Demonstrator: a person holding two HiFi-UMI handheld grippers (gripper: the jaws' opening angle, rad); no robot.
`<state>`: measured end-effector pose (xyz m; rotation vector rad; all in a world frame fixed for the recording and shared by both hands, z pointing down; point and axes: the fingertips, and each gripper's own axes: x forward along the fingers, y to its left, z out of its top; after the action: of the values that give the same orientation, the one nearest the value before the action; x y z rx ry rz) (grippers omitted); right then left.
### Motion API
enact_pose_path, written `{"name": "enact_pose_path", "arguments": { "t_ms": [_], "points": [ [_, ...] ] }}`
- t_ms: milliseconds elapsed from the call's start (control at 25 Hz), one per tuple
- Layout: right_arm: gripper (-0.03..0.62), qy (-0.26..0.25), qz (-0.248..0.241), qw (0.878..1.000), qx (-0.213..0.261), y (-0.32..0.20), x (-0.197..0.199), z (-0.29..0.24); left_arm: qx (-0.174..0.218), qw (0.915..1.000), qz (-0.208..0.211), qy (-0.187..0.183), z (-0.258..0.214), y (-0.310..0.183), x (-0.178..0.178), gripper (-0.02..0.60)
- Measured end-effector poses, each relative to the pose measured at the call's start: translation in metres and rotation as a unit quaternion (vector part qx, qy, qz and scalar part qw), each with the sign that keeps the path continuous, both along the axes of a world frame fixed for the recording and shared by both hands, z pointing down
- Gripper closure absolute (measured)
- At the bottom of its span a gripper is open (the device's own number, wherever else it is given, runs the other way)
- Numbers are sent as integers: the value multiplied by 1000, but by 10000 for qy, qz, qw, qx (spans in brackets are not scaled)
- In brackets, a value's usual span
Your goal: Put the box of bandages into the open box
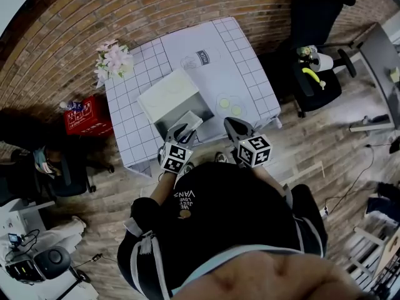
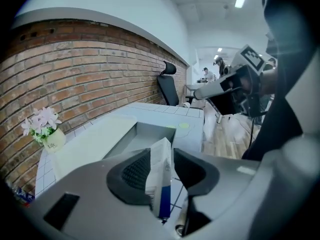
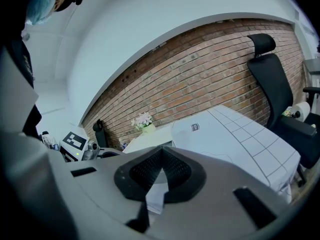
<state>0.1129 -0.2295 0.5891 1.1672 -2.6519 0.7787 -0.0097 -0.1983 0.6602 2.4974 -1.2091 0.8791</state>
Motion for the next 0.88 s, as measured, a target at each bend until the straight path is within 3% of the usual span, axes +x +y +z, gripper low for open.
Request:
{"name": "enact_pose_path", "arguments": {
  "t_ms": [280, 720, 880],
  "points": [
    [600, 29, 32, 10000, -35, 2, 1, 2, -157, 9990, 12, -427, 14, -3, -12, 445],
    [599, 99, 215, 9997, -57, 4, 3, 4, -146, 9992, 110, -369, 19, -14, -20, 445],
    [600, 130, 288, 9995, -66, 6, 0, 3, -103, 9974, 346, -623, 20, -16, -22, 445]
  ]
}}
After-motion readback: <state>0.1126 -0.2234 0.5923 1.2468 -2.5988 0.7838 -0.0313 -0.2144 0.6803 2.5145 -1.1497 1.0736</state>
